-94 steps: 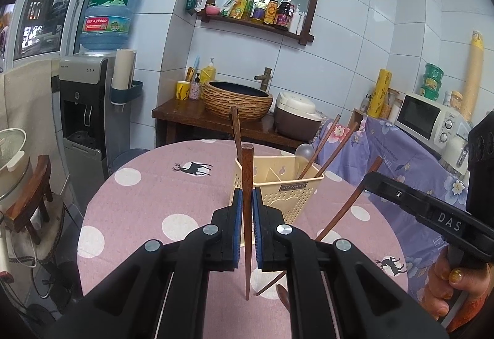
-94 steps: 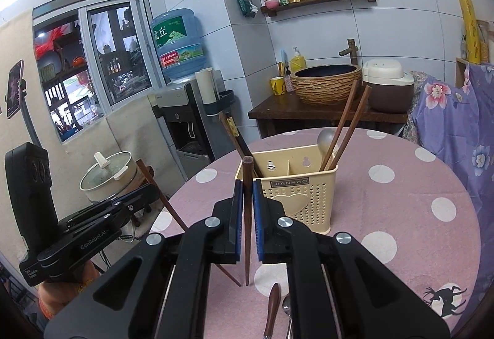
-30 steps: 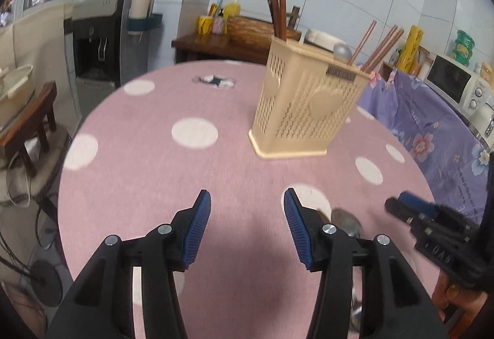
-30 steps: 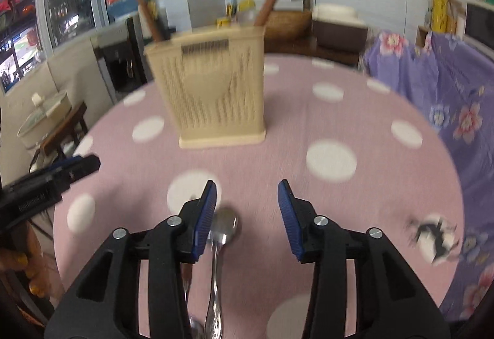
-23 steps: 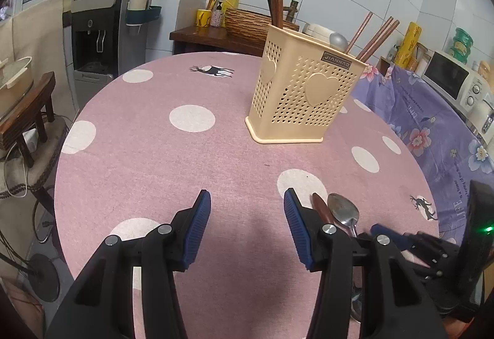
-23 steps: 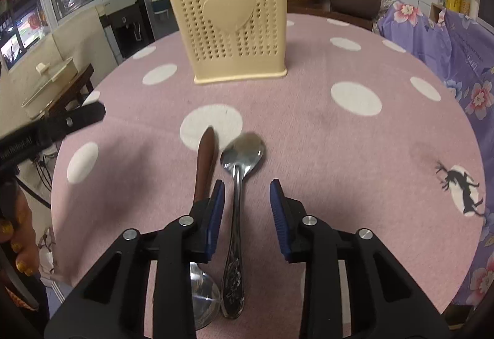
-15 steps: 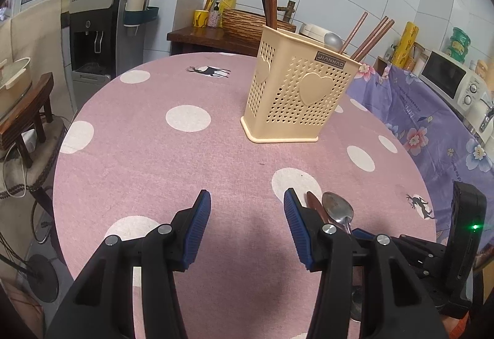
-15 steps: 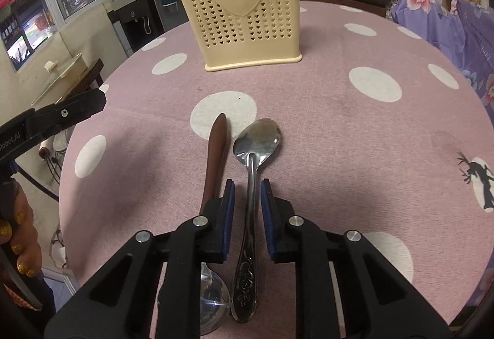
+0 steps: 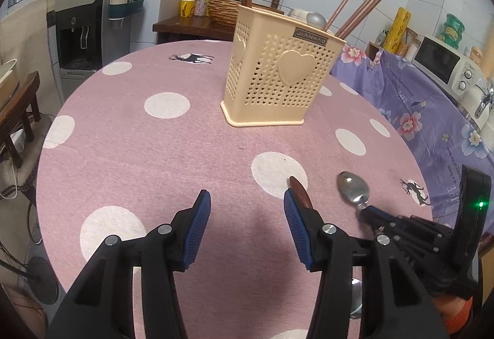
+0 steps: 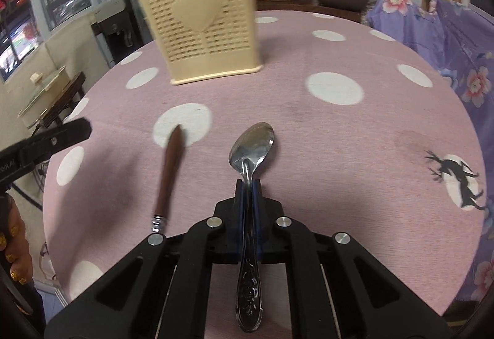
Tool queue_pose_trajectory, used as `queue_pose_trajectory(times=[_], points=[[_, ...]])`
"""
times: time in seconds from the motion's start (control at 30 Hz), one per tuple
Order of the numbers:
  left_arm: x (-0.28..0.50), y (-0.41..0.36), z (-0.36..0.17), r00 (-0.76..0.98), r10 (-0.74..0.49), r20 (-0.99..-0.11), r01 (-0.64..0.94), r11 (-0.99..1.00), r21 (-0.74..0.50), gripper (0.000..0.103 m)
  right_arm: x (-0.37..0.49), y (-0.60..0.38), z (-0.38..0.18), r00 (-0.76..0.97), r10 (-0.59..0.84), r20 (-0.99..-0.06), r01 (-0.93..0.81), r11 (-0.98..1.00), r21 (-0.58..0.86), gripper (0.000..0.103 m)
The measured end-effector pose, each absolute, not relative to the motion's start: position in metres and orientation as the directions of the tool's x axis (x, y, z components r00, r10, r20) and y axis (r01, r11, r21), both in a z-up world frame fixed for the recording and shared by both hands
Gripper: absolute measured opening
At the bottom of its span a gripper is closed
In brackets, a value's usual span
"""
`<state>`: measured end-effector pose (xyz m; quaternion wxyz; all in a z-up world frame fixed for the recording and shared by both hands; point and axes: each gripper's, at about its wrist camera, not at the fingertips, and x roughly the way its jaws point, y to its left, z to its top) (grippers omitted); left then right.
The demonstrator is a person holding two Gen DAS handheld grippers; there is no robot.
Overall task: Organize utensils
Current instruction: 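Close the right tool on the metal spoon handle while the left grasps the wooden handle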
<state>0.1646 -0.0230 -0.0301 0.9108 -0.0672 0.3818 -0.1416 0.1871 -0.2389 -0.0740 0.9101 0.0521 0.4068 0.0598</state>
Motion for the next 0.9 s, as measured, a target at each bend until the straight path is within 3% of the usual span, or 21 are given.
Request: queue_pose_trajectory(times=[0.37,0.63,0.73,0.8,0.9], points=[[0.175,-0.074,-0.053,0.536,-0.398,-0.745,0.308,0.914,-0.266,0.047,0.178,-0.271,-0.081,0.678,0.13,-0.724,-0.002,0.985,0.175,0.006],[0.188,-0.096,-0.064,0.532,-0.319,-0.784,0.316,0.934,-0.165,0.047,0.175,-0.272,-0.081,0.677,0.131,-0.725,-0.002,0.984,0.176,0.008],[0.195,-0.103,-0.064,0.537,-0.293,-0.791,0.31,0.941,-0.138,0.038,0.174,-0.272,-0.081,0.676,0.133,-0.724,-0.003,0.984,0.178,0.012],[0.198,-0.106,-0.064,0.53,-0.292,-0.796,0.315,0.939,-0.135,0.033,0.173,-0.272,-0.081,0.679,0.131,-0.722,0.0,0.984,0.179,0.024],[0.2,-0.113,-0.064,0.536,-0.275,-0.798,0.319,0.941,-0.11,0.028,0.173,-0.272,-0.08,0.68,0.116,-0.724,0.005,0.987,0.163,0.031]])
